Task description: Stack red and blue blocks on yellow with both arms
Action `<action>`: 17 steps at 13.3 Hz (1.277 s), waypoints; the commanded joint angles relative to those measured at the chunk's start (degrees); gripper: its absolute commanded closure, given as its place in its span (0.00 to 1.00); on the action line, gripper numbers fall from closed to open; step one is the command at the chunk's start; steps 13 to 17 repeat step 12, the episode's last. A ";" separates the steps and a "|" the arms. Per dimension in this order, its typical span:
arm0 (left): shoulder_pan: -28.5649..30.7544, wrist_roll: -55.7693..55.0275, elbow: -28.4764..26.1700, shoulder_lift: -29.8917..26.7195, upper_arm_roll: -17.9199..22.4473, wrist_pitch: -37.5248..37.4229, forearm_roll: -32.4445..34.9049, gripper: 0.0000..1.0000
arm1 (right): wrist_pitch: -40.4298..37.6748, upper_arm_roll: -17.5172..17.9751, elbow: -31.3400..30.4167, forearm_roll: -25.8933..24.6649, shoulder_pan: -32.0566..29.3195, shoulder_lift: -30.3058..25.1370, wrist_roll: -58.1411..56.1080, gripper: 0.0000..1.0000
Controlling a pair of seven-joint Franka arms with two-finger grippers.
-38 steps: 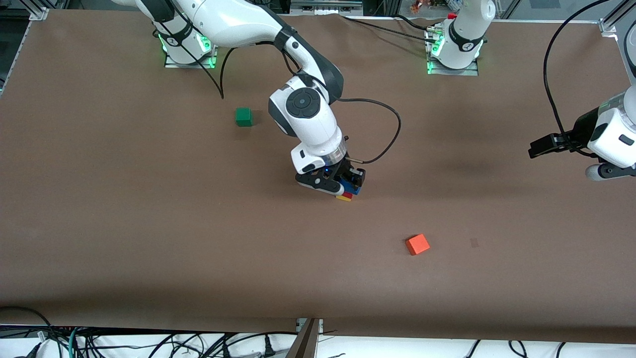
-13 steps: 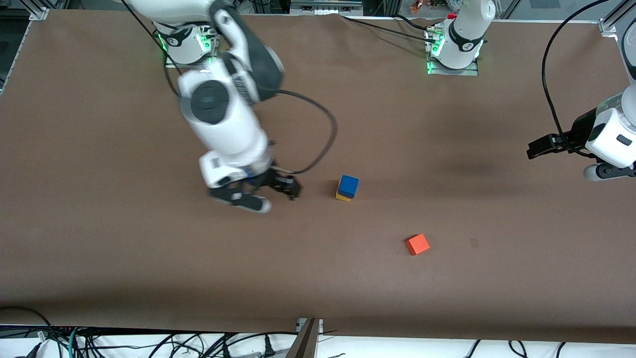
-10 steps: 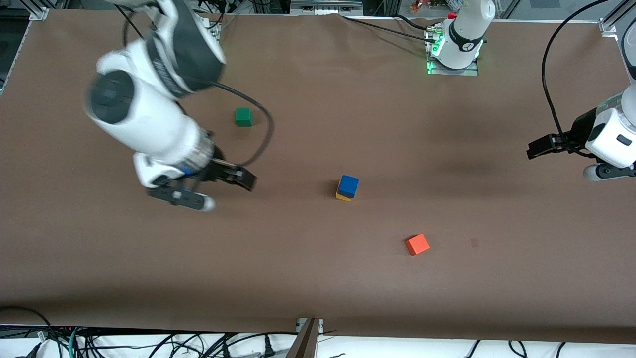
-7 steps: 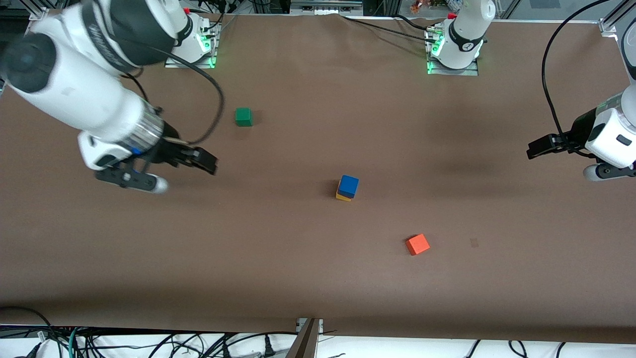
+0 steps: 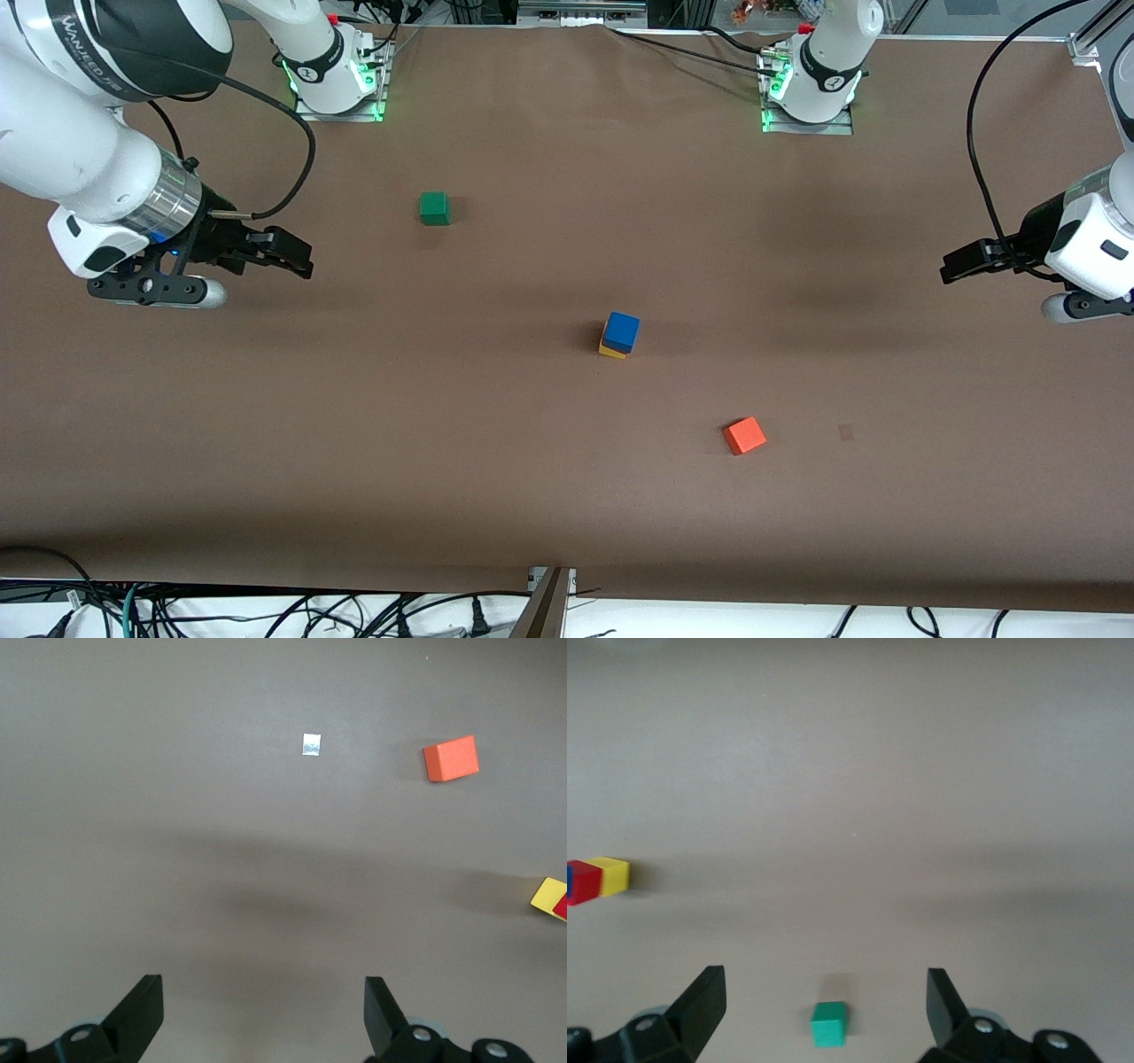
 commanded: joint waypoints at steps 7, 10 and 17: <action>0.47 1.17 1.77 0.36 0.08 0.01 -0.88 0.00 | -4.79 17.89 -1.39 -5.75 -20.37 -3.95 -6.12 0.00; 0.39 1.08 1.77 0.36 -0.01 0.01 -0.88 0.00 | -4.89 17.73 -0.25 -6.10 -20.30 -4.04 -6.92 0.00; 0.39 1.17 1.77 0.36 0.08 0.01 -0.88 0.00 | -5.58 17.82 -0.16 -6.18 -19.95 -3.95 -6.74 0.00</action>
